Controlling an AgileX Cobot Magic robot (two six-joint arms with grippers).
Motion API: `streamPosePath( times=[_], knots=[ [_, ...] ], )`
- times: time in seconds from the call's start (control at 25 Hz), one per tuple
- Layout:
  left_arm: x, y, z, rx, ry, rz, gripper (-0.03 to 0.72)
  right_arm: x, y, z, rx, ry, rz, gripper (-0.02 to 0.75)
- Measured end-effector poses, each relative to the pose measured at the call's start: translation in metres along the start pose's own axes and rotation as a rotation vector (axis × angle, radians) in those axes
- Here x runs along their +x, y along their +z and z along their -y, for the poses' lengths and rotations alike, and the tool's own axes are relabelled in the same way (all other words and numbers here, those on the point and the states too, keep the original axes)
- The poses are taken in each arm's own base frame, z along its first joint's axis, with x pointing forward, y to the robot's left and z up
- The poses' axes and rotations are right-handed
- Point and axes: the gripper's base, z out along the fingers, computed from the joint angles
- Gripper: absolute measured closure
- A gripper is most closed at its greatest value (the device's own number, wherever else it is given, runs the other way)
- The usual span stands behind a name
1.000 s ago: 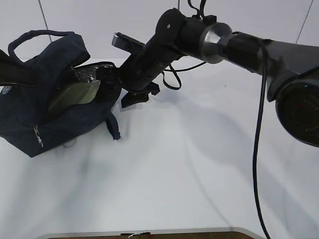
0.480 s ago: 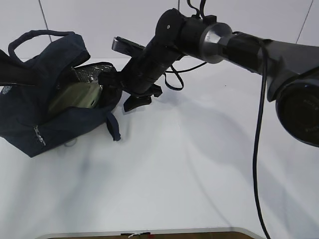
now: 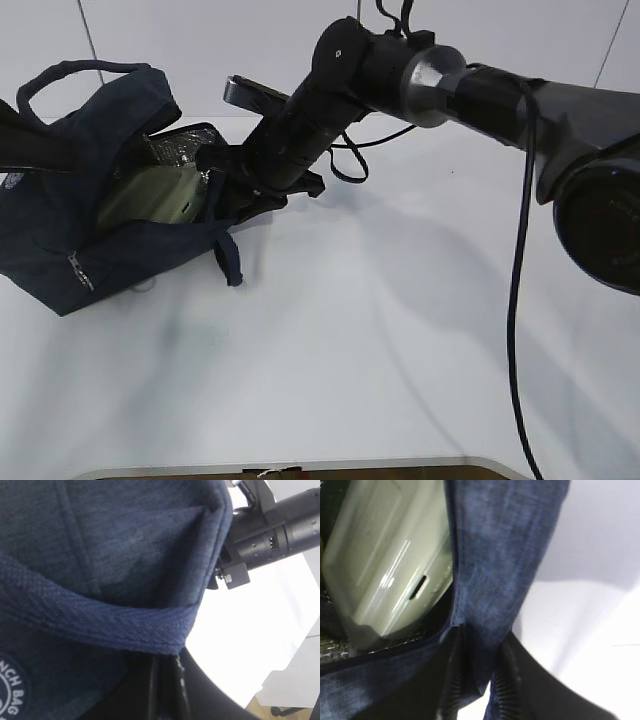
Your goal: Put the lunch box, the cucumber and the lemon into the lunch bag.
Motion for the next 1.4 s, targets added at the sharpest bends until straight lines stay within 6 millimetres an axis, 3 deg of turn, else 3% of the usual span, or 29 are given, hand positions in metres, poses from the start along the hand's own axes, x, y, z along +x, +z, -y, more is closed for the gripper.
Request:
streamPosePath(
  times=[0.16,0.32,0.68,1.16,1.4],
  knots=[
    [0.000,0.000,0.000,0.004,0.000,-0.002,0.699,0.000,0.000,0.000,0.000,0.000,0.000,0.608],
    [0.000,0.000,0.001,0.007,0.000,-0.004,0.699,0.000,0.000,-0.001,-0.006,-0.014,0.001,0.717],
    [0.004,0.000,0.005,0.059,-0.012,-0.041,0.699,-0.001,-0.008,-0.011,-0.059,-0.215,-0.026,0.724],
    [0.002,0.005,0.013,0.103,-0.226,-0.041,0.699,-0.015,-0.057,-0.021,0.145,-0.364,-0.036,0.725],
    [0.003,0.025,0.035,0.145,-0.242,-0.093,0.699,-0.019,-0.113,-0.042,0.238,-0.351,0.045,0.725]
  ],
)
